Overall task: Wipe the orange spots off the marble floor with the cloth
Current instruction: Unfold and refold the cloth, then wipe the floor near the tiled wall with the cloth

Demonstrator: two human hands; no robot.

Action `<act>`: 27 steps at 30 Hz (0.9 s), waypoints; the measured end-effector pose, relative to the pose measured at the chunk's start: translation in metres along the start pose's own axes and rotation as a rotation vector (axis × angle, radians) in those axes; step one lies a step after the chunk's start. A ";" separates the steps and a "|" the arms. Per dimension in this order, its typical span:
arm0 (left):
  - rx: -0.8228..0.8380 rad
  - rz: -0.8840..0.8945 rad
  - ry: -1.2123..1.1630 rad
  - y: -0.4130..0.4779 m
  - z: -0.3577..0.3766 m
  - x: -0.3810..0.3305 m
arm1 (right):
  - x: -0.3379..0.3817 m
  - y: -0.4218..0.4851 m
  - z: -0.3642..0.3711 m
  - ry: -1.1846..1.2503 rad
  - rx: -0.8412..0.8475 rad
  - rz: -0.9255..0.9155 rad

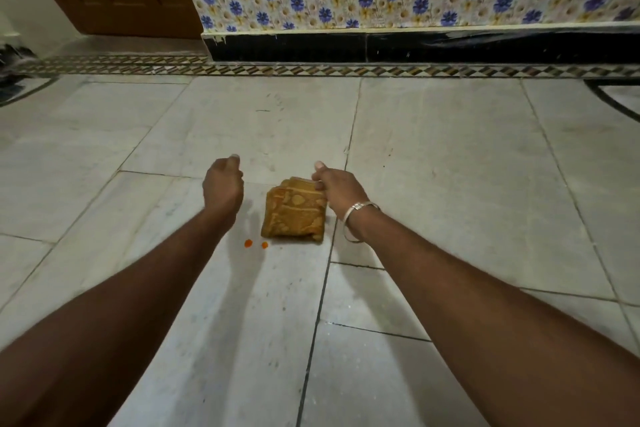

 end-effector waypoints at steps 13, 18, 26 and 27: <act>0.405 0.987 1.022 -0.031 0.068 0.005 | -0.055 -0.019 -0.049 -0.548 0.091 -0.036; 0.281 0.847 0.731 -0.025 -0.017 -0.032 | -0.059 -0.022 -0.050 -0.594 0.102 -0.047; 0.614 0.823 0.899 -0.073 -0.063 0.045 | -0.050 -0.030 -0.015 -0.808 0.095 -0.089; 0.615 0.749 0.810 -0.075 -0.064 0.051 | -0.050 -0.031 -0.012 -0.829 0.100 -0.089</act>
Point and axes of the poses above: each hand's wrist, its own y-axis towards the middle knuckle, its own z-axis out of the palm, x = y × z, the point moved 1 cm from there along y, towards the middle knuckle, and after that the axes turned 14 degrees about y, right-handed, at the moved point
